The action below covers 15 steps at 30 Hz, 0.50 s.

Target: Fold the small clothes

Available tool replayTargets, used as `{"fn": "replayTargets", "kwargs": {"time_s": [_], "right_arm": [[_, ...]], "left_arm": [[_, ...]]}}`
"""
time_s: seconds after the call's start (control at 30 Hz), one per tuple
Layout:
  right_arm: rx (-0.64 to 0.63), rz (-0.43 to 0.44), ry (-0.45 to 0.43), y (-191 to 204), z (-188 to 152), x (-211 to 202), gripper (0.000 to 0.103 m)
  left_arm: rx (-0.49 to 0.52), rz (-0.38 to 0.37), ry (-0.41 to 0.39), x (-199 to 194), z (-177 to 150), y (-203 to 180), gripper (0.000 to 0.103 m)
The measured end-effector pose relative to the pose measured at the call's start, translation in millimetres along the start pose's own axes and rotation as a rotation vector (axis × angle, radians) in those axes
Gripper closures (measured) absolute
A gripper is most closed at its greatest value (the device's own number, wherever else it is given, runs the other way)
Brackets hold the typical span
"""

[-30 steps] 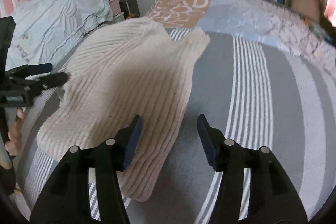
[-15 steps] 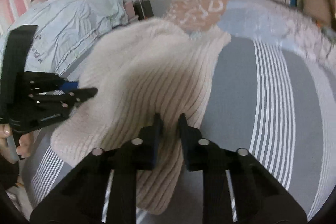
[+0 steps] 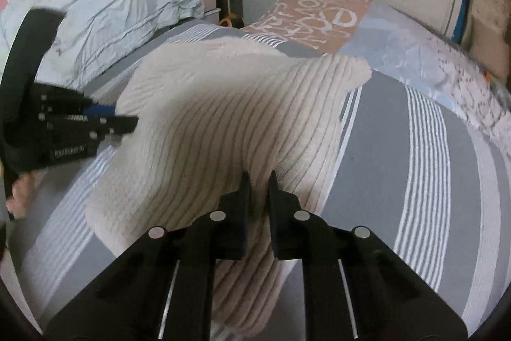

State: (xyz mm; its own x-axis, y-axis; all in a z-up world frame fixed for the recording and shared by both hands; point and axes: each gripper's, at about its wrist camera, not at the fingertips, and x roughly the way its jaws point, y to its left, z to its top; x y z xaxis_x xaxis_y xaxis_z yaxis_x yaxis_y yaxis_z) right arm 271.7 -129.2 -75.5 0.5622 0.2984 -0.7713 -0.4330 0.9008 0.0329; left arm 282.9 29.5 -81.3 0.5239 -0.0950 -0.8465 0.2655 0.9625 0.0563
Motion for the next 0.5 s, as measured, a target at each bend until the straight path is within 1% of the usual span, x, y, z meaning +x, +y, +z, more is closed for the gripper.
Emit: {"fn": "replayTargets", "kwargs": {"time_s": [0.1,0.2,0.27,0.3,0.33,0.37,0.43,0.47,0.5], "right_arm": [[-0.027,-0.028,0.004,10,-2,-4,0.091],[-0.049,-0.041,0.006,7,-14,-8,0.088],[-0.068,-0.056,-0.006,6,-19,-12,0.083],[-0.068,-0.062,-0.012,4,-21,-17,0.076],[-0.062,-0.06,-0.02,3,-22,-22,0.074],[-0.054,-0.059,-0.029,-2,-23,-27,0.073],[-0.024,-0.073,-0.032,-12,-27,-34,0.071],[-0.02,-0.071,-0.029,-14,-29,-35,0.07],[-0.022,-0.068,-0.016,-14,-32,-33,0.07]], "left_arm": [[-0.007,0.012,0.012,4,-2,2,0.085],[0.003,0.011,0.008,-1,-10,-1,0.085],[-0.001,0.008,0.004,-1,-10,-3,0.084],[0.002,0.016,-0.001,-1,-7,-5,0.084],[0.004,0.021,-0.008,-2,-5,-6,0.084],[0.004,0.02,-0.015,-6,-4,-7,0.081],[0.004,0.028,-0.045,-19,-3,-9,0.067],[0.008,0.039,-0.064,-24,-2,-9,0.05],[0.02,0.052,-0.093,-33,-2,-12,0.037]]}}
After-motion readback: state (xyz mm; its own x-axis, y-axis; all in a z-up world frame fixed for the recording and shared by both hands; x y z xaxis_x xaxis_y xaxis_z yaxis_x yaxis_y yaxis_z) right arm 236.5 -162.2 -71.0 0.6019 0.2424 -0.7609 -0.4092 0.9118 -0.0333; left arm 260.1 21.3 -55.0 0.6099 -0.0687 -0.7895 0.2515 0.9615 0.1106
